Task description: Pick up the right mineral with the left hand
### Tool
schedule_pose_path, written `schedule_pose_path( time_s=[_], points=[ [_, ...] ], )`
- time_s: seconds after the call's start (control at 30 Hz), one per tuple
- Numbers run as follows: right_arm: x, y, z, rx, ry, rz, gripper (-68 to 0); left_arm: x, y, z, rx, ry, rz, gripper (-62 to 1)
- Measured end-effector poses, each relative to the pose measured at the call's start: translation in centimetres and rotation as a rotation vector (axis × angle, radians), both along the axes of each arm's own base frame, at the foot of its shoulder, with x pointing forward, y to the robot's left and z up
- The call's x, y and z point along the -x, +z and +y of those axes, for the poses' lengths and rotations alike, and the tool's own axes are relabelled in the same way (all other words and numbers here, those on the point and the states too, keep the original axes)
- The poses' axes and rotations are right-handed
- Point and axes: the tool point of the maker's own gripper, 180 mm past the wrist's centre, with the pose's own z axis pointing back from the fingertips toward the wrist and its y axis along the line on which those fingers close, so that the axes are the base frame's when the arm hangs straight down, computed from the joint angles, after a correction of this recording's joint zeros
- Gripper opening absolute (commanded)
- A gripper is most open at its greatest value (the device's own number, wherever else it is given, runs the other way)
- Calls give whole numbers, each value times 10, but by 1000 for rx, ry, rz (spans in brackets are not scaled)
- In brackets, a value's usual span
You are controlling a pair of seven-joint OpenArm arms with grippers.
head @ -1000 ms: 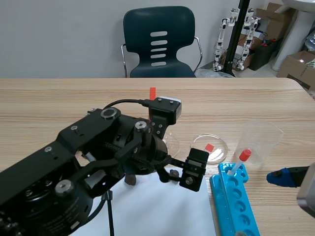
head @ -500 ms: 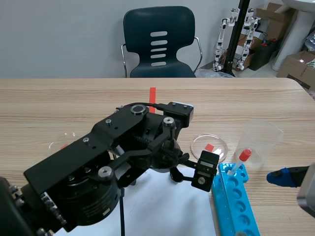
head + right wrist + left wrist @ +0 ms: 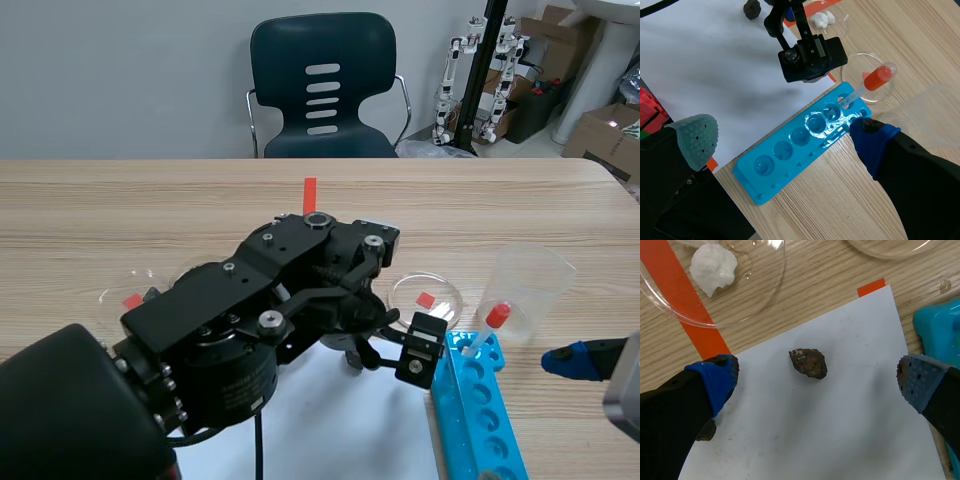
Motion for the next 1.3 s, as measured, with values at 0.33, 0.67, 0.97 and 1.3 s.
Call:
schedule_pose_path(
  time_s=[0.33, 0.67, 0.97, 1.3],
  points=[
    [0, 0, 0, 0, 0, 0, -128, -3, -16, 16, -74, 8, 24, 14],
    [0, 0, 0, 0, 0, 0, -128, -6, -21, 21, -89, 13, 26, 14],
    [0, 0, 0, 0, 0, 0, -128, -4, -21, 16, -64, 3, 32, 14],
    [0, 0, 0, 0, 0, 0, -128, 1, -21, 4, -56, -42, 14, 14]
  ],
)
